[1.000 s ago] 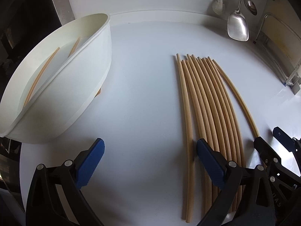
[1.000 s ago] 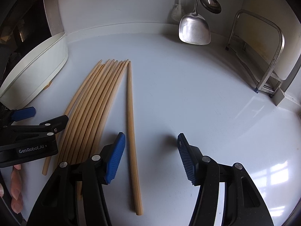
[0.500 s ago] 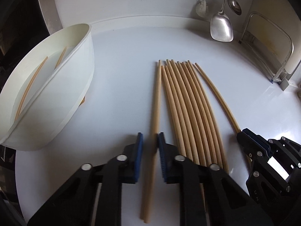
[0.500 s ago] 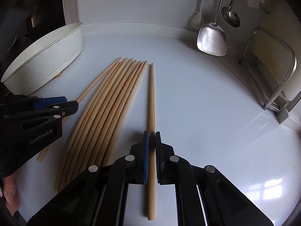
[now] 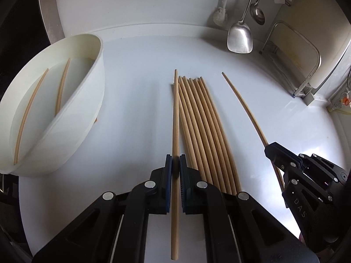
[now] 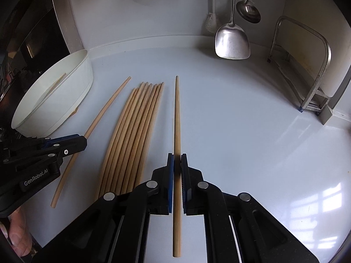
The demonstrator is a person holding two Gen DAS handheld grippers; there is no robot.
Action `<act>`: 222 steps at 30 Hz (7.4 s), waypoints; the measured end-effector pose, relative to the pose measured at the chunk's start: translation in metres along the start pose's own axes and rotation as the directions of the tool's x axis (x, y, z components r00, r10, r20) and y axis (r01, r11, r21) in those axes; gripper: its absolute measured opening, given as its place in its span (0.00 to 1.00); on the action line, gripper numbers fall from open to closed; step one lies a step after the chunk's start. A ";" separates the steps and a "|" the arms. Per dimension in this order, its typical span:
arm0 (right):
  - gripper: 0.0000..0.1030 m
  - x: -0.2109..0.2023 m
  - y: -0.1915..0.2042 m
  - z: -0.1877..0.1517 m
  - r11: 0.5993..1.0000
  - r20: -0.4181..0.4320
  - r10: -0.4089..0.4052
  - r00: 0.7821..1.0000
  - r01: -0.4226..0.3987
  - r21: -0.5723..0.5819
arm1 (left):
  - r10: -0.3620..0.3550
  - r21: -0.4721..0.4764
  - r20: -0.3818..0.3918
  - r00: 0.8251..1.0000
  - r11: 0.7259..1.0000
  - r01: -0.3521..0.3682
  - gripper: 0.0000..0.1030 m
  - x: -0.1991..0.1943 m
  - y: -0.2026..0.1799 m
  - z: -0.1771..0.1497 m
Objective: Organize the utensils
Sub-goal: 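Carry both held chopsticks into the white basin beside the others, then open the left gripper releasing its chopstick while the right gripper opens too, then move both grippers back over the remaining wooden chopsticks on the counter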
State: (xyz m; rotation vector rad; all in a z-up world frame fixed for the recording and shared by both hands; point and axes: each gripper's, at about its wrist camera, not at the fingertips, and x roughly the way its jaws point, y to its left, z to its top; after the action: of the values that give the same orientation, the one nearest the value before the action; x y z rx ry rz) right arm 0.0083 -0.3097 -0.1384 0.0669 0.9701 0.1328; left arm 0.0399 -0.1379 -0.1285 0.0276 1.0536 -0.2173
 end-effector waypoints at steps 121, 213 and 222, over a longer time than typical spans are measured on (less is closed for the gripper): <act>0.55 -0.026 0.021 -0.005 0.989 -0.036 -0.047 0.998 0.051 0.138 | 0.054 0.001 0.030 0.998 0.999 -0.054 0.92 -0.047 0.025 -0.010; 0.55 0.038 -0.024 -0.004 0.998 0.034 -0.044 0.998 0.045 -0.035 | 0.235 -0.091 0.001 0.972 0.968 -0.234 0.95 0.050 -0.002 -0.013; 0.52 0.044 -0.015 0.000 0.997 0.029 -0.029 0.999 0.031 -0.073 | 0.267 -0.081 -0.002 0.964 0.960 -0.267 0.95 0.054 -0.002 -0.001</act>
State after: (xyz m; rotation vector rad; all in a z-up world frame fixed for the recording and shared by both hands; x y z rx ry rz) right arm 0.0338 -0.3185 -0.1761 -0.0138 0.9367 0.1392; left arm 0.0646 -0.1487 -0.1759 0.0956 1.0374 0.0701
